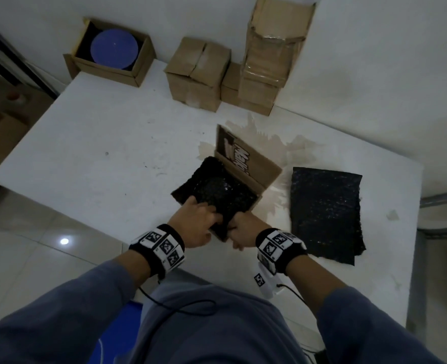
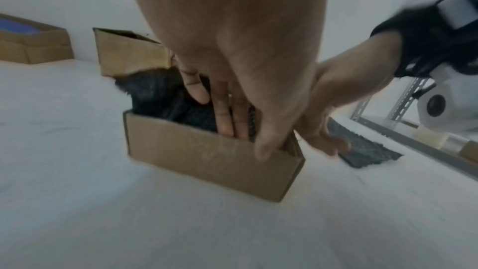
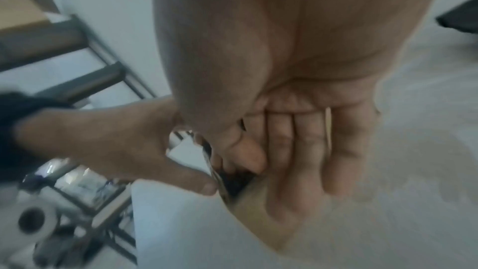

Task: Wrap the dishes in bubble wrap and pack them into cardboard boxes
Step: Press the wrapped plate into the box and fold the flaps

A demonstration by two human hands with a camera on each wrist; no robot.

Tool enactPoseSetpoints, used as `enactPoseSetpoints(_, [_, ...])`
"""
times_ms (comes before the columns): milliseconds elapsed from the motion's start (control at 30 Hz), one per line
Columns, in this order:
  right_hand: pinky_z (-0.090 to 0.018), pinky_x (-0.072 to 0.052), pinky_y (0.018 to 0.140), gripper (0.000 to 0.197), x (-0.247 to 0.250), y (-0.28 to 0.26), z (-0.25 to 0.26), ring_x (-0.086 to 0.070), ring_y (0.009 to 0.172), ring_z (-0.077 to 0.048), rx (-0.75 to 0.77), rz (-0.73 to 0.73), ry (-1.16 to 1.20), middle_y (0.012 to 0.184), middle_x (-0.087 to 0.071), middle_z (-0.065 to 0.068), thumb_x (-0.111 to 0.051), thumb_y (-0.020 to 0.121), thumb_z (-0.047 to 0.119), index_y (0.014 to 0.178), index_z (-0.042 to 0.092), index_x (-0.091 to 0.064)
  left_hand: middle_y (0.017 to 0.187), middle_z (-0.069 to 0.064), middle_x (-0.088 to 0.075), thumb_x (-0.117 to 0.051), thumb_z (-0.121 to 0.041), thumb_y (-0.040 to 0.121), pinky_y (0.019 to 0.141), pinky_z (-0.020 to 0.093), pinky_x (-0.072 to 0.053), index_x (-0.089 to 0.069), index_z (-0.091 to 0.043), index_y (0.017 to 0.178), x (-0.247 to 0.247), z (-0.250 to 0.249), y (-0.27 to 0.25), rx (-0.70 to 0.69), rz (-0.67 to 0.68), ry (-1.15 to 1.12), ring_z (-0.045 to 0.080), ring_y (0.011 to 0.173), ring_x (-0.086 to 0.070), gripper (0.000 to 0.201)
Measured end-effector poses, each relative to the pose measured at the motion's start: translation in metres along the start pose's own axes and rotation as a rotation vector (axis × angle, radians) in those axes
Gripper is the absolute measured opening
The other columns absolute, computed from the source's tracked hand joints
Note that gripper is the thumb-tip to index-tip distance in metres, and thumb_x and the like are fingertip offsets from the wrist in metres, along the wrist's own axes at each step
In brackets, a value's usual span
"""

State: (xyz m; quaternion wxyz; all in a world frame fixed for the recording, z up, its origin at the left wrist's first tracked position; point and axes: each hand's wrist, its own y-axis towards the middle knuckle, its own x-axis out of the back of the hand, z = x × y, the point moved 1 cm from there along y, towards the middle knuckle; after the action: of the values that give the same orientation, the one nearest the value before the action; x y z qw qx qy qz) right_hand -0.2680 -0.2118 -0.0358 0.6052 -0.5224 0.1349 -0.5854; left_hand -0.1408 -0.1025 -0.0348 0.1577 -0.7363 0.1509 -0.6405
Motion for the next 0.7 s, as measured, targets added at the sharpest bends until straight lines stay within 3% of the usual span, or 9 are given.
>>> enactPoseSetpoints(100, [-0.035, -0.048, 0.075, 0.024, -0.002, 0.001, 0.007, -0.061, 0.092, -0.034, 0.122, -0.326, -0.348, 0.102, -0.064, -0.013, -0.058, 0.082, 0.023, 0.102, 0.012, -0.067, 0.091, -0.011, -0.068, -0.068, -0.024, 0.074, 0.077, 0.034, -0.039, -0.072, -0.035, 0.085, -0.008, 0.008, -0.004, -0.04, -0.115, 0.005, 0.017, 0.088, -0.064, 0.015])
enactPoseSetpoints(167, [-0.037, -0.043, 0.08, 0.022, -0.001, 0.001, 0.008, -0.057, 0.098, -0.032, 0.16, -0.471, -0.589, 0.103, -0.061, -0.011, -0.064, 0.078, 0.021, 0.098, 0.013, -0.068, 0.08, -0.013, -0.066, -0.075, -0.013, 0.065, 0.07, 0.031, -0.04, -0.071, -0.035, 0.071, -0.013, 0.016, -0.006, -0.088, -0.132, 0.06, 0.015, 0.078, -0.061, 0.023])
enactPoseSetpoints(233, [-0.038, -0.041, 0.085, 0.022, 0.001, -0.002, 0.01, -0.055, 0.102, -0.03, 0.094, -0.474, -0.664, 0.105, -0.06, -0.009, -0.065, 0.078, 0.02, 0.098, 0.013, -0.068, 0.072, -0.01, -0.065, -0.078, -0.001, 0.051, 0.061, 0.028, -0.043, -0.069, -0.033, 0.059, -0.009, 0.028, -0.008, -0.109, -0.197, 0.04, 0.016, 0.066, -0.059, 0.034])
enactPoseSetpoints(300, [-0.035, -0.042, 0.081, 0.019, 0.0, -0.004, 0.013, -0.058, 0.101, -0.032, 0.069, -0.413, -0.575, 0.106, -0.061, -0.011, -0.058, 0.085, 0.017, 0.101, 0.01, -0.065, 0.07, 0.0, -0.067, -0.078, 0.01, 0.043, 0.055, 0.027, -0.048, -0.069, -0.023, 0.055, -0.001, 0.042, -0.007, -0.056, -0.264, -0.042, 0.022, 0.059, -0.062, 0.036])
enactPoseSetpoints(367, [-0.033, -0.041, 0.072, 0.018, 0.0, -0.006, 0.021, -0.061, 0.099, -0.034, 0.059, -0.362, -0.437, 0.106, -0.061, -0.014, -0.053, 0.09, 0.017, 0.101, 0.006, -0.061, 0.079, 0.01, -0.07, -0.074, 0.017, 0.048, 0.058, 0.032, -0.052, -0.072, -0.011, 0.061, 0.005, 0.049, -0.005, 0.031, -0.26, -0.124, 0.029, 0.063, -0.066, 0.031])
enactPoseSetpoints(467, [-0.034, -0.043, 0.07, 0.017, 0.0, -0.003, 0.033, -0.059, 0.101, -0.036, 0.015, -0.371, -0.305, 0.11, -0.058, -0.017, -0.052, 0.093, 0.016, 0.102, 0.002, -0.059, 0.087, 0.012, -0.069, -0.071, 0.014, 0.06, 0.059, 0.037, -0.055, -0.076, -0.008, 0.079, 0.003, 0.043, 0.0, 0.057, -0.281, -0.199, 0.032, 0.07, -0.066, 0.03])
enactPoseSetpoints(600, [-0.038, -0.048, 0.087, 0.022, 0.011, 0.011, 0.047, -0.047, 0.116, -0.034, -0.02, -0.459, -0.391, 0.128, -0.045, -0.018, -0.058, 0.091, 0.006, 0.112, 0.003, -0.061, 0.091, 0.011, -0.062, -0.069, 0.008, 0.066, 0.06, 0.038, -0.049, -0.073, -0.012, 0.089, -0.003, 0.037, 0.014, 0.112, -0.311, -0.203, 0.032, 0.078, -0.061, 0.031])
enactPoseSetpoints(700, [-0.041, -0.047, 0.093, 0.026, 0.019, 0.023, 0.055, -0.041, 0.121, -0.036, -0.084, -0.45, -0.469, 0.134, -0.039, -0.019, -0.054, 0.092, 0.003, 0.118, 0.004, -0.059, 0.107, 0.007, -0.059, -0.066, -0.008, 0.076, 0.079, 0.038, -0.041, -0.07, -0.019, 0.103, 0.001, 0.04, 0.024, 0.215, -0.25, -0.082, 0.029, 0.097, -0.058, 0.029])
